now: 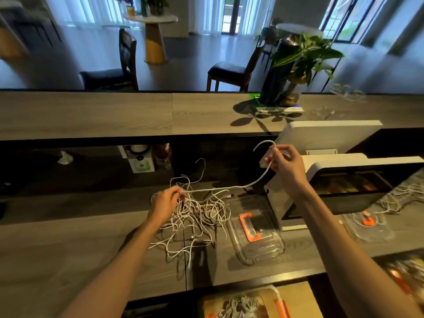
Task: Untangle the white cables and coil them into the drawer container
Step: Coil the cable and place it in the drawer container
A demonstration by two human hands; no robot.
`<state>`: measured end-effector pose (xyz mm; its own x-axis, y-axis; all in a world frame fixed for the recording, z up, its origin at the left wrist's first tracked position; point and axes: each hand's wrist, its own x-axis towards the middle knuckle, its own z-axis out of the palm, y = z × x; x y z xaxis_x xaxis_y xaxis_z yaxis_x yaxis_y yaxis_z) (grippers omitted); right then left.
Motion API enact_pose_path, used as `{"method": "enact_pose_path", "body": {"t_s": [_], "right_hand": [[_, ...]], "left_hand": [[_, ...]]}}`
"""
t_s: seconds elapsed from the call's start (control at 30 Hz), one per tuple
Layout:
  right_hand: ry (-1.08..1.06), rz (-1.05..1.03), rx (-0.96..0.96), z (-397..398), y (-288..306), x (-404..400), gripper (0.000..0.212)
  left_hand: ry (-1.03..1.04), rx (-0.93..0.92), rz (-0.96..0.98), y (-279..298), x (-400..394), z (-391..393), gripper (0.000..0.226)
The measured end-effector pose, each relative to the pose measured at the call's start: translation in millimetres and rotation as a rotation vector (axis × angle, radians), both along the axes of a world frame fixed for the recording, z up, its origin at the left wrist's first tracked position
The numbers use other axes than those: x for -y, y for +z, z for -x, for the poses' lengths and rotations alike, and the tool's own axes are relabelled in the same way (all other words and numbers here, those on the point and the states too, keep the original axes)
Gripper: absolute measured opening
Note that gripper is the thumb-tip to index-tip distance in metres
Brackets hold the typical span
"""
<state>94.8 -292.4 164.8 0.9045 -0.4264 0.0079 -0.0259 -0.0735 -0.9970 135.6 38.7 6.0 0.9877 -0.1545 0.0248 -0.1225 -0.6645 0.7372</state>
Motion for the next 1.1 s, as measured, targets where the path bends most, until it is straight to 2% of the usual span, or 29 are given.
{"method": "enact_pose_path", "body": {"t_s": [0.13,0.23,0.3,0.33,0.4,0.43,0.5,0.57,0.67,0.73,0.8,0.93,1.1], "right_hand": [[0.248,0.021,-0.017,3.4,-8.9,-11.1,0.021],[0.481,0.176,-0.091,0.5,-10.4,-28.7,0.023],[0.572,0.209,-0.125,-4.4,-7.6,-42.5,0.03],[0.607,0.146,-0.164,-6.6,-3.4,-51.3,0.035],[0.667,0.063,-0.255,-11.9,8.1,-66.0,0.05],[0.685,0.095,-0.287,-14.9,11.0,-70.8,0.056],[0.686,0.153,-0.306,-19.2,12.8,-76.6,0.06],[0.604,0.173,-0.263,-22.5,9.7,-78.6,0.049],[0.436,0.431,-0.148,-27.4,-0.1,-71.7,0.028],[0.469,0.547,-0.088,-26.0,-4.6,-68.0,0.02],[0.462,0.577,-0.078,-22.8,-6.8,-67.1,0.022],[0.545,0.602,-0.255,-20.2,-7.5,-71.1,0.045],[0.586,0.667,-0.329,-16.2,-13.0,-69.9,0.024]], "left_hand": [[0.063,0.078,0.265,44.1,11.5,-7.3,0.011],[0.042,0.115,0.381,81.8,22.1,-15.1,0.011],[-0.036,0.126,0.376,104.1,31.8,-21.1,0.009],[-0.081,0.143,0.338,112.9,36.5,-23.7,0.008],[-0.17,0.197,0.205,128.5,45.9,-27.0,0.007],[-0.208,0.219,0.129,133.7,50.0,-28.3,0.006],[-0.256,0.247,-0.011,140.2,55.5,-28.5,0.006],[-0.284,0.243,-0.062,140.7,58.6,-26.4,0.01],[-0.32,0.213,-0.01,133.5,59.2,-21.3,0.01],[-0.325,0.191,0.025,124.3,58.3,-19.2,0.009],[-0.311,0.181,0.036,112.7,57.8,-18.4,0.009],[-0.307,0.191,-0.027,103.6,62.3,-16.8,0.014],[-0.366,0.139,-0.029,99.3,64.0,-17.5,0.008]]}}
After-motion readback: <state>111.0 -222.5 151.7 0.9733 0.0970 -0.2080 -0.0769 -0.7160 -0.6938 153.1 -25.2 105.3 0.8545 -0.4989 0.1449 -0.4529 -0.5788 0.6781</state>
